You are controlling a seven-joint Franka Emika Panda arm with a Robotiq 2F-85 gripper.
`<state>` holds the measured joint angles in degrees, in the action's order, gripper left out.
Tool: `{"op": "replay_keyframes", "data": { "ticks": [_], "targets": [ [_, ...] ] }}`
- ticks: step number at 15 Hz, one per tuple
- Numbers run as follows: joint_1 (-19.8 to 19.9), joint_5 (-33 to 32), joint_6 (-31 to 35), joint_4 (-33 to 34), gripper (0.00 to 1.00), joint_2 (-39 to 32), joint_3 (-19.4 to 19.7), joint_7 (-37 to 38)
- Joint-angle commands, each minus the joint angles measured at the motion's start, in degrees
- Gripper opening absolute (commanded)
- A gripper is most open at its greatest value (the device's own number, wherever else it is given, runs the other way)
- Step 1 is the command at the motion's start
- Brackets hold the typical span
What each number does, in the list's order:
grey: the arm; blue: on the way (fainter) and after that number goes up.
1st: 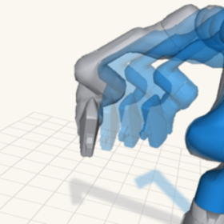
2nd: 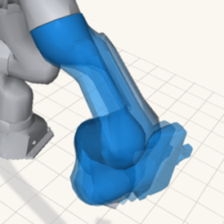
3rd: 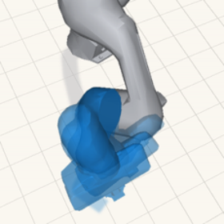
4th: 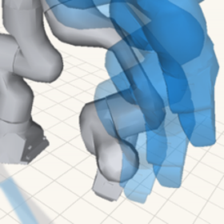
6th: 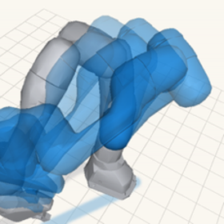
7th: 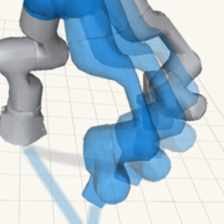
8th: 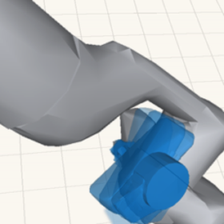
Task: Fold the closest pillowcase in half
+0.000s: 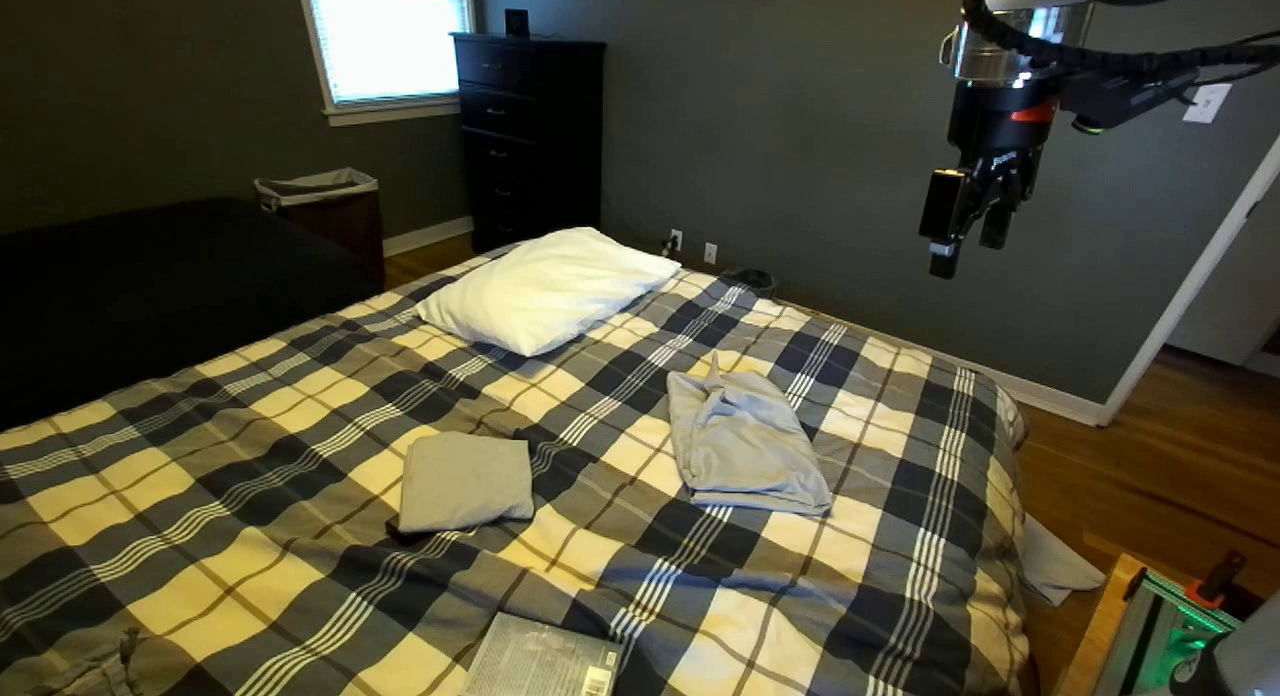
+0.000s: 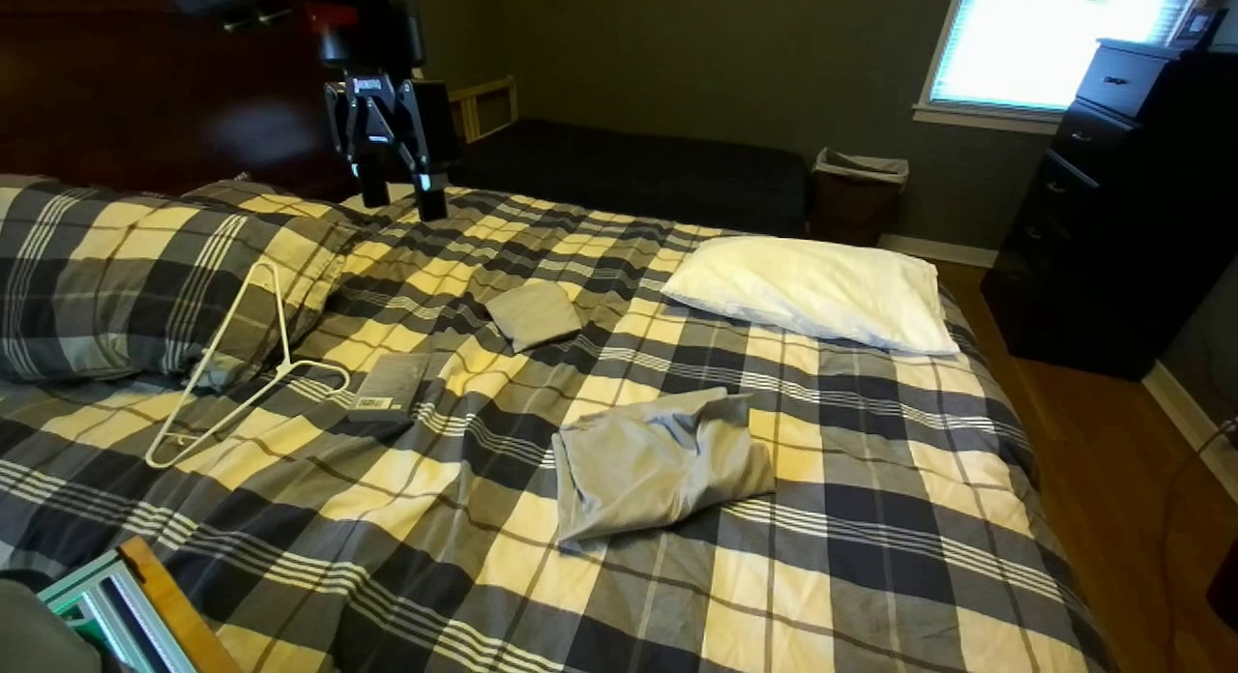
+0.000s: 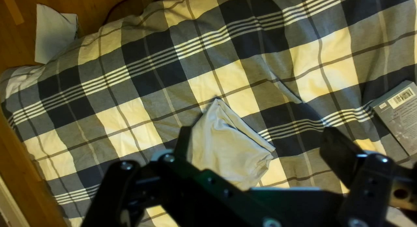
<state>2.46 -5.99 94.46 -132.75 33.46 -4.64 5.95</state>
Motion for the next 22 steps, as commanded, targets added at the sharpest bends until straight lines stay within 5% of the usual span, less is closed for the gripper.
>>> {"op": "replay_keyframes", "data": {
  "ticks": [1,11,14,22],
  "targets": [
    [-0.89,-0.34,-0.21,0.17,1.00,-0.10,0.67,0.38],
    [-3.33,-6.55,11.22,-13.44,1.00,-2.09,-2.68,-1.34],
    [-2.44,-11.97,21.71,-15.97,1.00,-6.45,0.09,-6.29],
    [-2.64,-10.11,22.22,-14.32,1.00,-9.99,2.76,-9.79]
  ]
}}
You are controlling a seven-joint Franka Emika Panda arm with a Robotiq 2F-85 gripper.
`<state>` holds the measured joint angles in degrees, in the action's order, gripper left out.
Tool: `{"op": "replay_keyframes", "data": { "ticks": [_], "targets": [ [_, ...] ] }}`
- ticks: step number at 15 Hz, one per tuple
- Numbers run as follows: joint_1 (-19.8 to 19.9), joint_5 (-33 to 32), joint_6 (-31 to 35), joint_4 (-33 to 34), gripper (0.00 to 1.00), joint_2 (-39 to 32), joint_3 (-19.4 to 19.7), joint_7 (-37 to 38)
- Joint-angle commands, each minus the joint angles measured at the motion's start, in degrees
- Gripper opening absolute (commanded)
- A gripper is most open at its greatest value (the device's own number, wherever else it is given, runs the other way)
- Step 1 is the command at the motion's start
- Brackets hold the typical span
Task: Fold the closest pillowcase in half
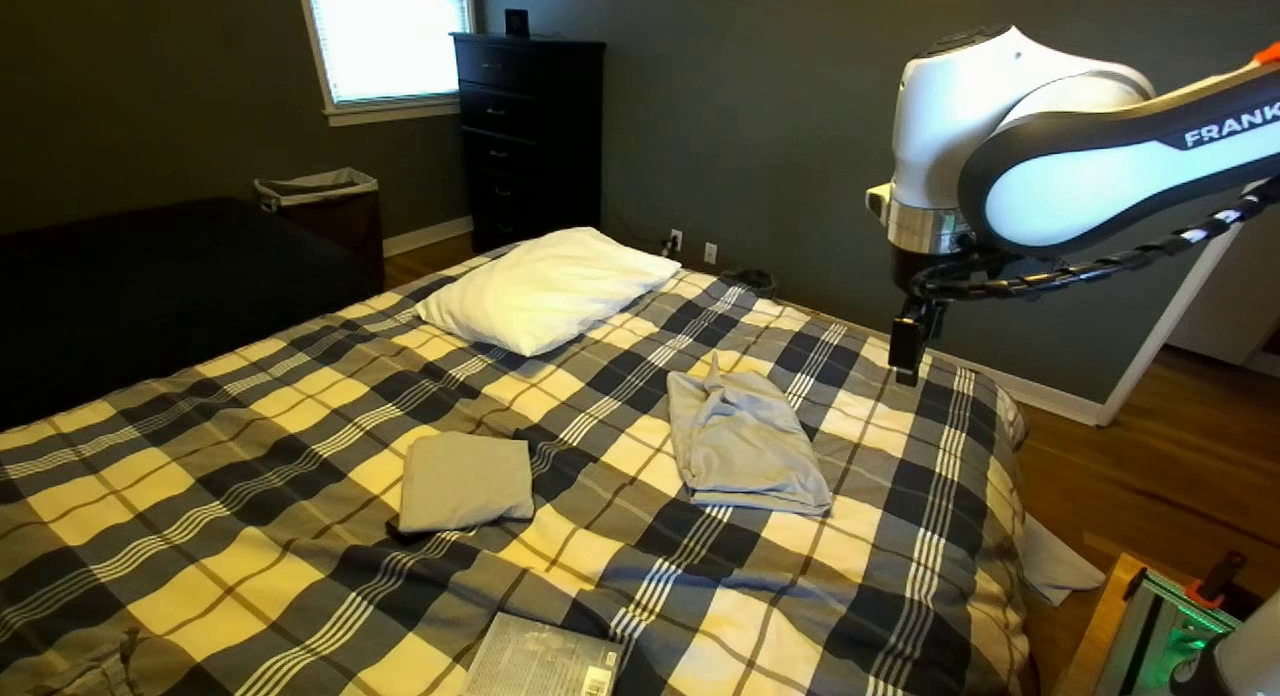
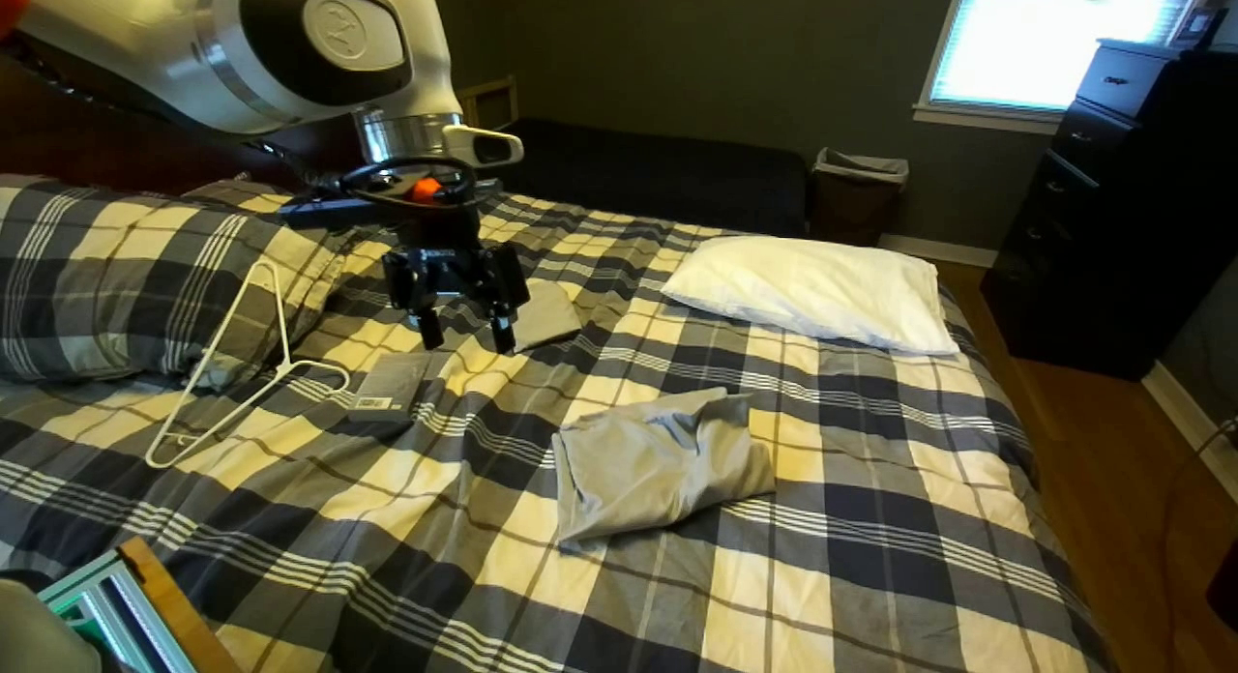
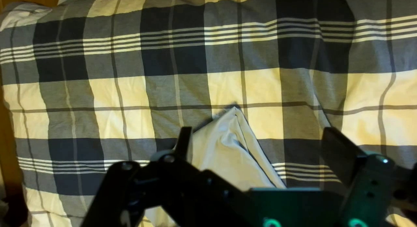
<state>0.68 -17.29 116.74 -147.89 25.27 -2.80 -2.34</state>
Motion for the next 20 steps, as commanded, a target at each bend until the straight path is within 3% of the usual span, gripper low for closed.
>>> {"op": "replay_keyframes", "data": {
  "ticks": [1,3,9,11,12,16,20],
  "targets": [
    [-1.22,1.69,2.11,1.07,1.00,-3.54,1.72,-3.57],
    [-0.68,-1.39,6.89,0.81,1.00,-6.60,1.73,-5.59],
    [3.18,-14.86,25.39,3.17,1.00,-23.75,1.32,1.02],
    [3.05,-15.39,24.48,5.76,1.00,-28.90,2.10,2.37],
    [2.17,-13.57,24.64,2.14,1.00,-23.11,2.28,0.31],
    [1.96,-13.72,24.69,5.46,1.00,-28.85,3.08,0.89],
    [1.77,-18.92,37.58,3.63,1.00,-33.06,4.36,7.77]
  ]
}}
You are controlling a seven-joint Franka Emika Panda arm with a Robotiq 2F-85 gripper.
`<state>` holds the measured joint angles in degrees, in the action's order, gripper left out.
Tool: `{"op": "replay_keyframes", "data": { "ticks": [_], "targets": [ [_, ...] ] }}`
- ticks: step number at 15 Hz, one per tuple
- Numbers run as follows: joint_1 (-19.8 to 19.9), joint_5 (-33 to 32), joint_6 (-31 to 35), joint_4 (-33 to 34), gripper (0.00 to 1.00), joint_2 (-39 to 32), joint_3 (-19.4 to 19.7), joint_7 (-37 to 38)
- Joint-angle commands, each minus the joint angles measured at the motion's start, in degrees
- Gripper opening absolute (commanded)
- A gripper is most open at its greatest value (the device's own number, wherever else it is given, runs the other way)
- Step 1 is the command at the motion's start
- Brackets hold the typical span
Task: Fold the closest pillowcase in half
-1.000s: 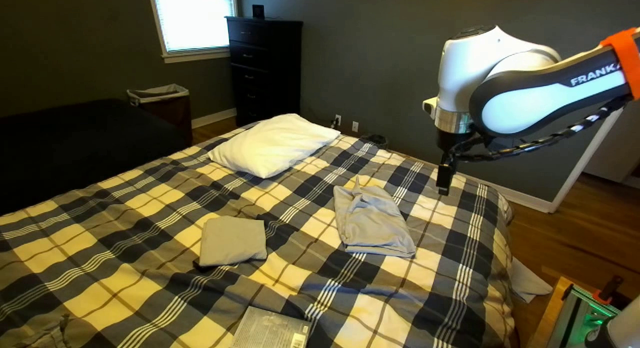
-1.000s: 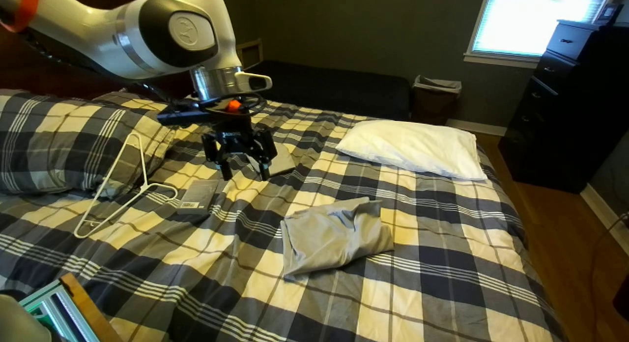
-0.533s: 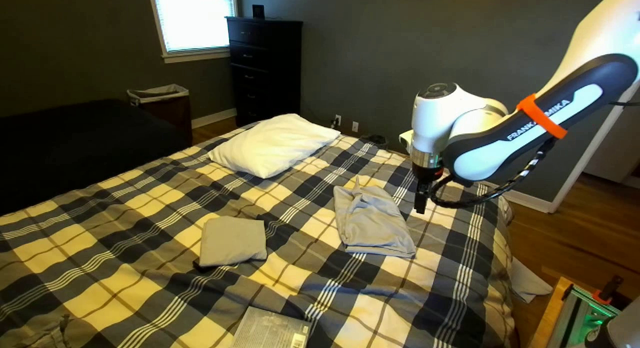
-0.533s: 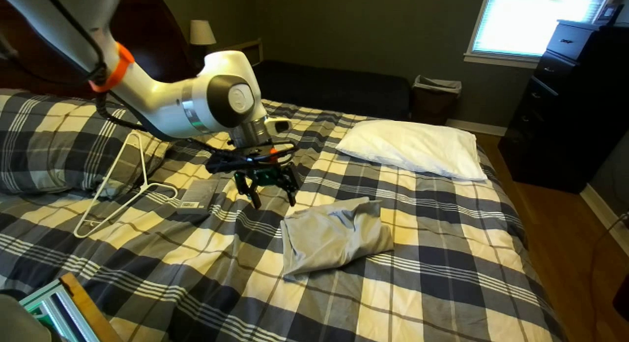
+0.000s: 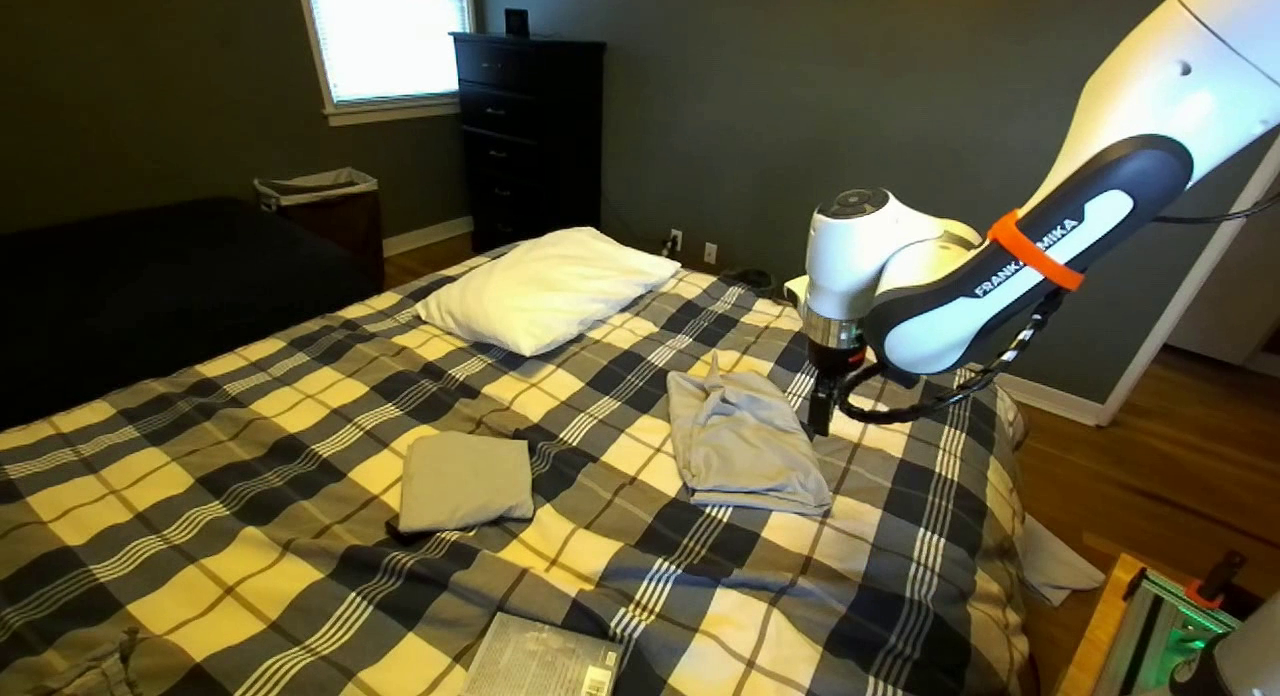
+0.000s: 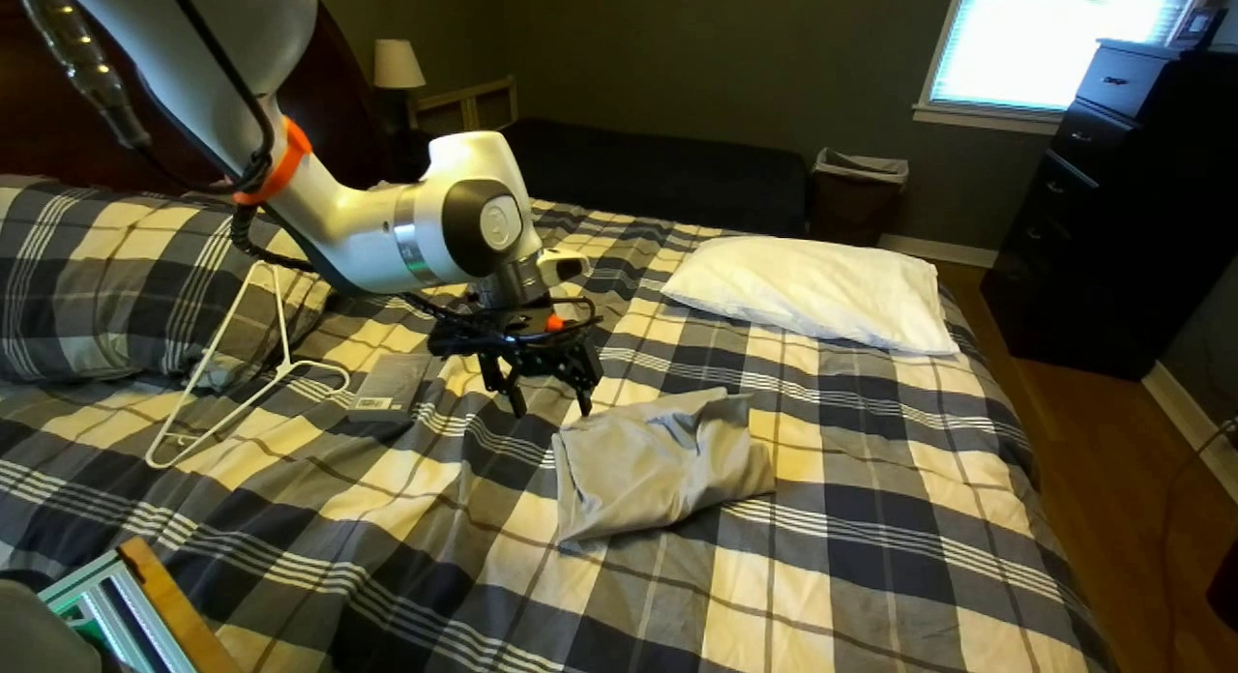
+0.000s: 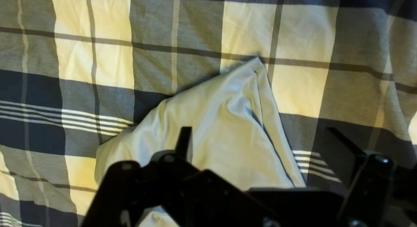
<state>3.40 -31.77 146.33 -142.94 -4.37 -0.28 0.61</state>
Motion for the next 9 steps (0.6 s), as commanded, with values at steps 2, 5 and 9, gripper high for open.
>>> {"op": "replay_keyframes", "data": {
  "ticks": [2,5,9],
  "targets": [
    [-1.55,-9.83,13.47,-1.68,1.00,-6.36,3.70,10.16],
    [-2.22,-23.18,19.89,-0.27,1.00,-12.28,7.12,21.04],
    [-8.16,-41.90,23.27,5.52,1.00,-20.32,15.17,37.08]
  ]
}}
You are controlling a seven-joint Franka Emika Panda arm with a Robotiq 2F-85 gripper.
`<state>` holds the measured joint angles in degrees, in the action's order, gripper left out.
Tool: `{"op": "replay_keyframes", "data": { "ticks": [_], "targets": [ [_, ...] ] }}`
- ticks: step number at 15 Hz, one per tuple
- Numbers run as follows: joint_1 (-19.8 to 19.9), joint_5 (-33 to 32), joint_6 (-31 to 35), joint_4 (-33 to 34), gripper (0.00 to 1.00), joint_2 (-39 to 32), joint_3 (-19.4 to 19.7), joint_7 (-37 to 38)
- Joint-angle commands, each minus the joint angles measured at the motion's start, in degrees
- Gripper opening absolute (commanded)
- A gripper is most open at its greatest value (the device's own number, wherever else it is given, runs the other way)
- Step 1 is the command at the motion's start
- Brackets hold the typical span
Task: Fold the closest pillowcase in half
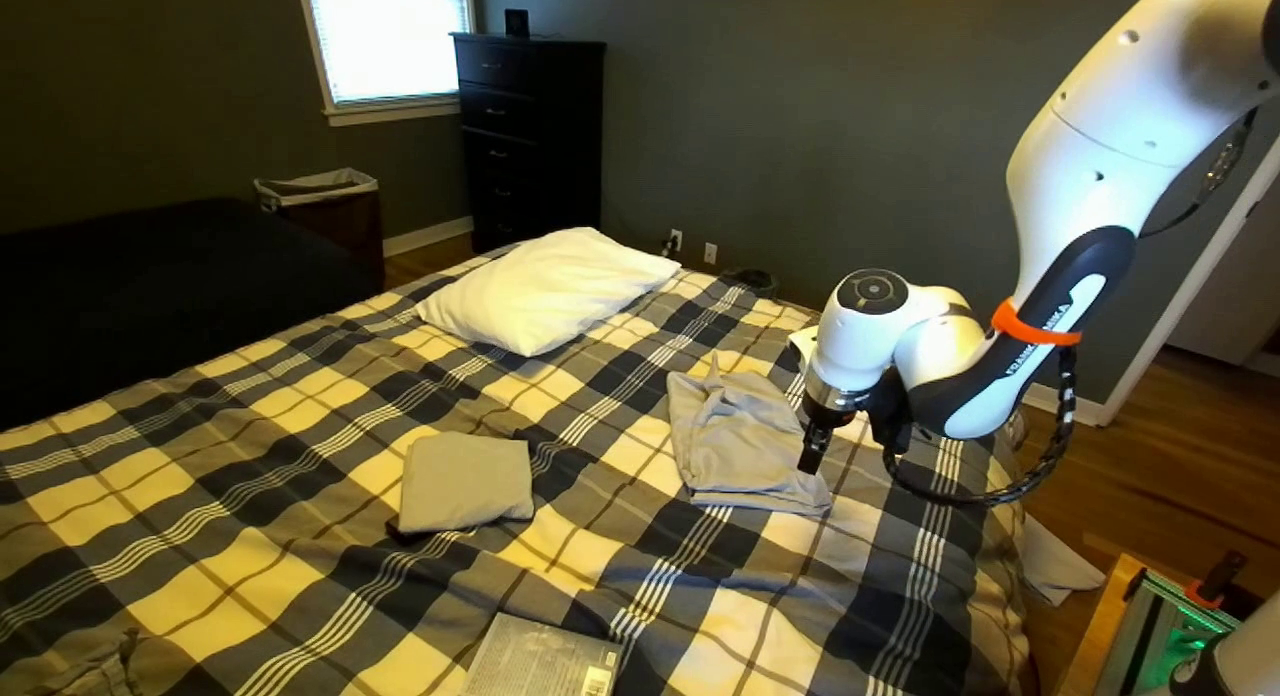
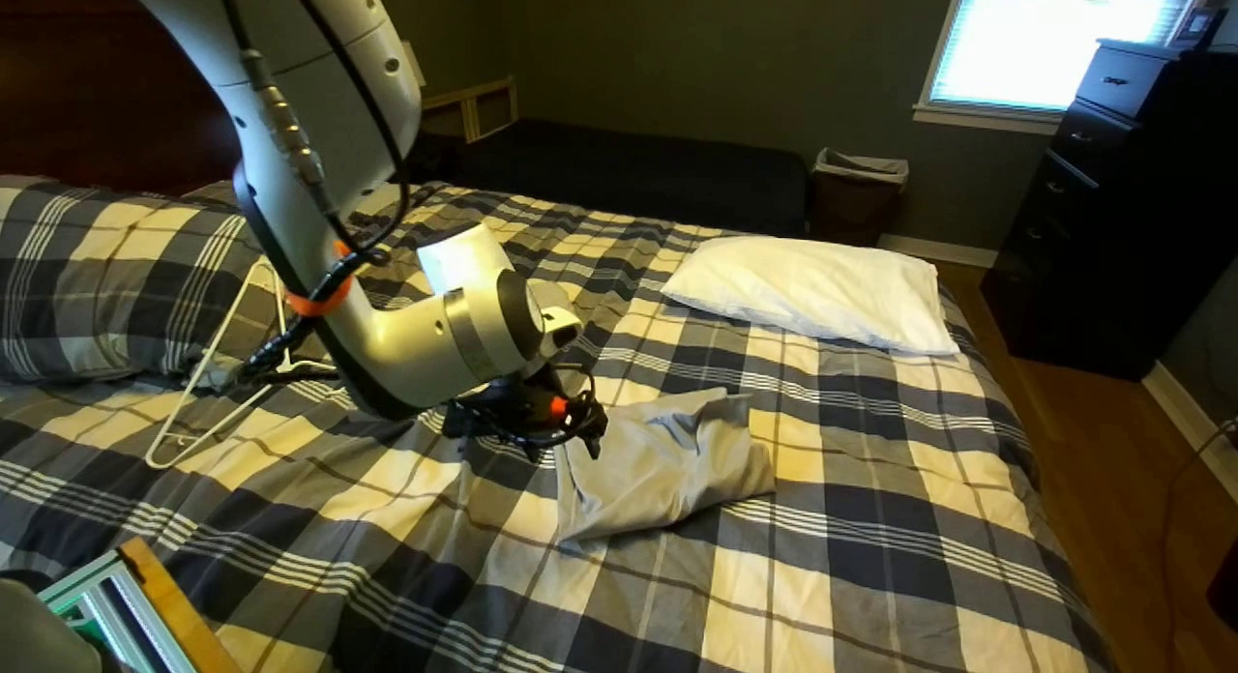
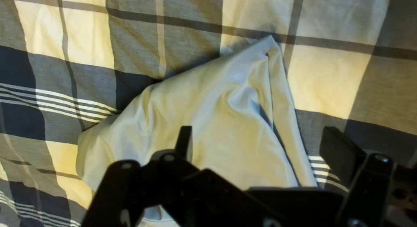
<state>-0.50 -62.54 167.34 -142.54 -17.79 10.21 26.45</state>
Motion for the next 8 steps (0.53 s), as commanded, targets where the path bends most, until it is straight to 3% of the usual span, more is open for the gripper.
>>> {"op": "replay_keyframes", "data": {
  "ticks": [1,6,8],
  "targets": [
    [-6.13,-14.64,1.91,6.86,1.00,-8.80,5.89,15.28],
    [-10.91,-29.43,-0.03,14.14,1.00,-17.70,5.58,35.31],
    [-11.84,-32.20,-1.27,16.44,1.00,-20.83,4.73,40.78]
  ]
}}
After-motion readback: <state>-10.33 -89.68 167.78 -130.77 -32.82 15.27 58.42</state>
